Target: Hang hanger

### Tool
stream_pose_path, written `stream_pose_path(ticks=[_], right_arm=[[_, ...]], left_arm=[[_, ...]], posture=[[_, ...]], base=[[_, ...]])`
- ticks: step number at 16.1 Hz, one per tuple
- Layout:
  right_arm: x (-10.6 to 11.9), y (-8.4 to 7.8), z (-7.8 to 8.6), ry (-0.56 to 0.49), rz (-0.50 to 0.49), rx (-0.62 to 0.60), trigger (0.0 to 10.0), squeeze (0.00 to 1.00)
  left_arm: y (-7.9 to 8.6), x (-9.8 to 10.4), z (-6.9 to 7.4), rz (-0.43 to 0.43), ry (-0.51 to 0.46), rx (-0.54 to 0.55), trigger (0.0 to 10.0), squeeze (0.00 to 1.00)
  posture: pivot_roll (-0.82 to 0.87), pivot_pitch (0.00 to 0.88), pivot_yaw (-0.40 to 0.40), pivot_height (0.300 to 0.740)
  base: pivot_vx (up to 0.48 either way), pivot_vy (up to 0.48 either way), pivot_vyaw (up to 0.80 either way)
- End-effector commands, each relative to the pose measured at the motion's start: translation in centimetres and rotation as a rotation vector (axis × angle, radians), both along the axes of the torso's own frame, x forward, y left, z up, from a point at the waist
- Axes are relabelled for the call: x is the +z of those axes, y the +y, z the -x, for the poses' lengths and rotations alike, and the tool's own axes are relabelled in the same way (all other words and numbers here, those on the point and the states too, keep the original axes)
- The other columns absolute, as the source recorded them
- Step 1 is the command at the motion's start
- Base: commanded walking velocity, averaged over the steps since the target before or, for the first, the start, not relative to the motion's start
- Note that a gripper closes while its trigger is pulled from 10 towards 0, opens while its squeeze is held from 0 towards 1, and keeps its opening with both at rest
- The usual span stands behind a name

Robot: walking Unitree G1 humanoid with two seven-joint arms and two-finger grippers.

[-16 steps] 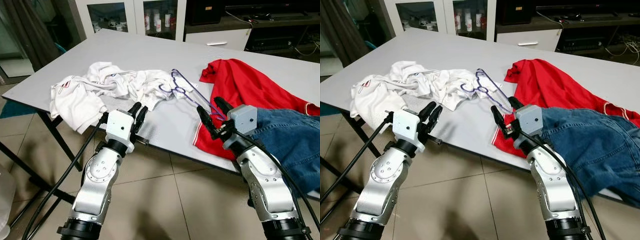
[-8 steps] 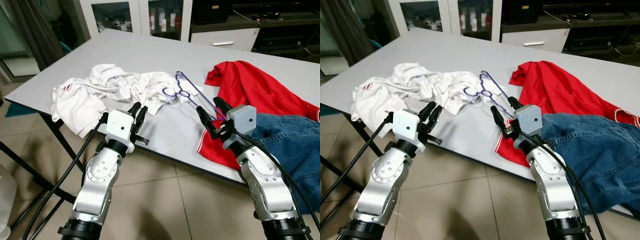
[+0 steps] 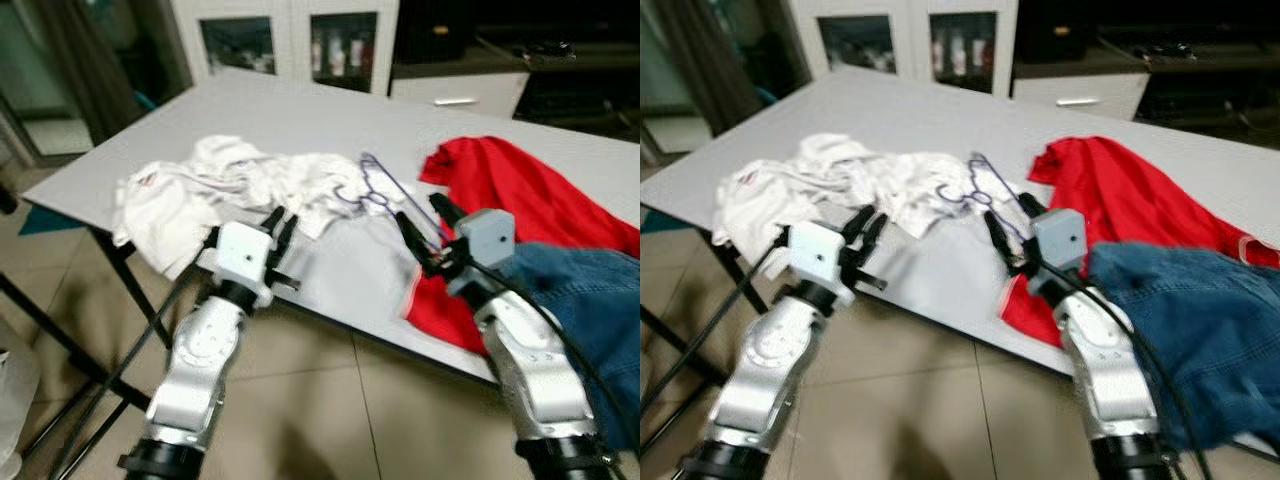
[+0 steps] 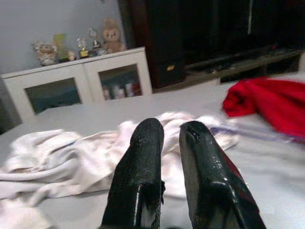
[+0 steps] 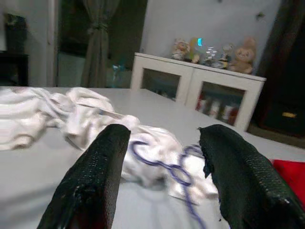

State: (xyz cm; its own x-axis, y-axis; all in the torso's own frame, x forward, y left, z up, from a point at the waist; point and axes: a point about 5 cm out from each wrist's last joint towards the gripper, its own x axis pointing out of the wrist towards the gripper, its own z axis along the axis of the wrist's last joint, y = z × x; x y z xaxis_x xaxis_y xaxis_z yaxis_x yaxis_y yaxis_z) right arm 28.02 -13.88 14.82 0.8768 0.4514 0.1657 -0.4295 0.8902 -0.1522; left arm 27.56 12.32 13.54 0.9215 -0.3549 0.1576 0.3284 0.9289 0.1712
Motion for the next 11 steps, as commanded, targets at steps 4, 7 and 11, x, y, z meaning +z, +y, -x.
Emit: stream_pose_path(ticks=[4,7,11], right_arm=[[-0.01,-0.66,0.03,-0.002,0.011,-0.018,10.0,0.0],[0.04,-0.7,-0.01,-0.003,0.013,-0.018,10.0,0.0],[0.1,-0.79,-0.09,-0.003,0.016,-0.015,10.0,0.0]], left_arm=[[-0.36,0.29,-0.19,0.001,-0.009,-0.008,10.0,0.0],[-0.39,0.27,-0.22,0.002,-0.009,-0.007,10.0,0.0],[-0.66,0.18,-0.09,0.002,-0.008,-0.018,10.0,0.0]], posture=[[-0.06,0.0,0.043,0.74],[-0.06,0.0,0.04,0.74],[-0.06,0.0,0.036,0.74]], base=[[0.36,0.0,0.0],[0.36,0.0,0.0],[0.068,0.0,0.0]])
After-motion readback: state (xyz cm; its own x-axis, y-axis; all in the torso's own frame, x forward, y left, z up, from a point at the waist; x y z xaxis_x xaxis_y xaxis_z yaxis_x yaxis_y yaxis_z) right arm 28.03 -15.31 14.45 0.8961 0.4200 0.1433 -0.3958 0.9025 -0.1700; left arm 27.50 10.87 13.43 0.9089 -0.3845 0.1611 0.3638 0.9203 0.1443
